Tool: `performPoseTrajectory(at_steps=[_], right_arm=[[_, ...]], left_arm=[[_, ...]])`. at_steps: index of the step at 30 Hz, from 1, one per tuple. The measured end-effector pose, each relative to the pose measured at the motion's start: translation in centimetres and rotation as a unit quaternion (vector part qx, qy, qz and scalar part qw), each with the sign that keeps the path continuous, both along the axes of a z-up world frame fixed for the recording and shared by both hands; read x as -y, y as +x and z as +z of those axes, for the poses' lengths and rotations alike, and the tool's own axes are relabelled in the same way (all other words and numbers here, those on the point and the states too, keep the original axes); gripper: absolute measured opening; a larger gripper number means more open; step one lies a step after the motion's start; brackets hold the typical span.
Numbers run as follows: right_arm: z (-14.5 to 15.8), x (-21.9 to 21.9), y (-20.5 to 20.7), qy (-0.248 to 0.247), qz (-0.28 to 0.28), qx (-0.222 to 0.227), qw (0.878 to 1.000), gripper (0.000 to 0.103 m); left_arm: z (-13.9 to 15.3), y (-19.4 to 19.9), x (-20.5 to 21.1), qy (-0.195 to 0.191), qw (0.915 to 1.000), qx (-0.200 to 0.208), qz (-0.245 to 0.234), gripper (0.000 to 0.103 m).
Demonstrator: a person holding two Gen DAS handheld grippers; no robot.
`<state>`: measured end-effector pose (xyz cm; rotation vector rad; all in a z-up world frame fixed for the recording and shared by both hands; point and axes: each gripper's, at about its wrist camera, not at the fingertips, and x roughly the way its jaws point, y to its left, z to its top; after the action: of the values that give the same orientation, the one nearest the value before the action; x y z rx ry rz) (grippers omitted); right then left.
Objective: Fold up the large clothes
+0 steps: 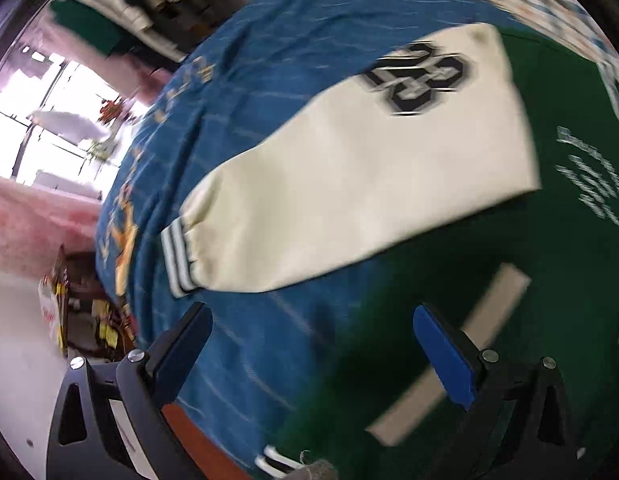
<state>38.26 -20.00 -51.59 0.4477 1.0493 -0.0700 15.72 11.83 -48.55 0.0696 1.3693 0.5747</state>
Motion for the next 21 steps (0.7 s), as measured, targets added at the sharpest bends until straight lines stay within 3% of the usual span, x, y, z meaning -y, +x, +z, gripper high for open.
performPoseTrajectory(at_steps=[3,5,6,7,8,9,11,12,13,15,17,18,19,21], right_arm=[[-7.0,-10.3,0.6,-0.053,0.089,-0.051,0.993,0.011],[-11.5,-15.4,0.7,-0.088,0.165,-0.103,0.977,0.013],[-13.2,-16.6,0.5,-0.091,0.190,-0.124,0.970,0.020],[-14.4,-17.3,0.2,-0.077,0.214,-0.140,0.964,0.030],[-14.6,-17.1,-0.2,-0.052,0.227,-0.136,0.963,0.031],[-13.9,-16.5,-0.7,-0.024,0.232,-0.122,0.965,0.033],[-11.6,-13.8,-2.2,0.046,0.229,-0.100,0.967,0.052],[-10.2,-11.2,-3.1,0.097,0.210,-0.087,0.969,0.064],[-9.1,-8.5,-3.9,0.123,0.180,-0.075,0.973,0.065],[-7.3,-1.6,-5.8,0.123,0.090,-0.067,0.986,0.065],[-7.1,6.2,-7.3,0.087,-0.027,-0.074,0.993,0.064],[-7.4,9.2,-7.6,0.068,-0.070,-0.079,0.992,0.062],[-8.3,12.6,-7.7,0.047,-0.119,-0.090,0.988,0.047],[-10.9,18.2,-6.5,0.046,-0.177,-0.111,0.977,0.037]], left_arm=[[-0.6,-0.9,-2.2,0.006,0.9998,-0.008,0.015,0.103],[-0.9,-1.6,-3.5,0.005,0.9997,-0.012,0.022,0.103],[-0.9,-2.1,-4.1,0.006,0.9996,-0.014,0.026,0.103],[-0.9,-2.4,-4.5,0.005,0.9995,-0.014,0.029,0.103],[-1.0,-2.8,-5.1,0.001,0.9993,-0.016,0.034,0.103],[-1.0,-3.2,-5.7,-0.003,0.9991,-0.016,0.040,0.103],[-1.0,-3.9,-6.7,-0.008,0.9984,-0.018,0.053,0.103],[-1.0,-4.3,-7.4,-0.014,0.9978,-0.021,0.062,0.103],[-0.9,-4.5,-7.6,-0.018,0.9973,-0.022,0.068,0.103],[-0.6,-4.7,-8.7,-0.026,0.9958,-0.018,0.086,0.103],[-0.5,-4.7,-9.5,-0.028,0.9949,-0.012,0.096,0.103],[-0.6,-4.6,-10.0,-0.029,0.9945,-0.009,0.100,0.103],[-0.7,-4.5,-10.0,-0.030,0.9943,-0.006,0.102,0.103],[-1.2,-3.8,-10.5,-0.031,0.9939,-0.003,0.106,0.103]])
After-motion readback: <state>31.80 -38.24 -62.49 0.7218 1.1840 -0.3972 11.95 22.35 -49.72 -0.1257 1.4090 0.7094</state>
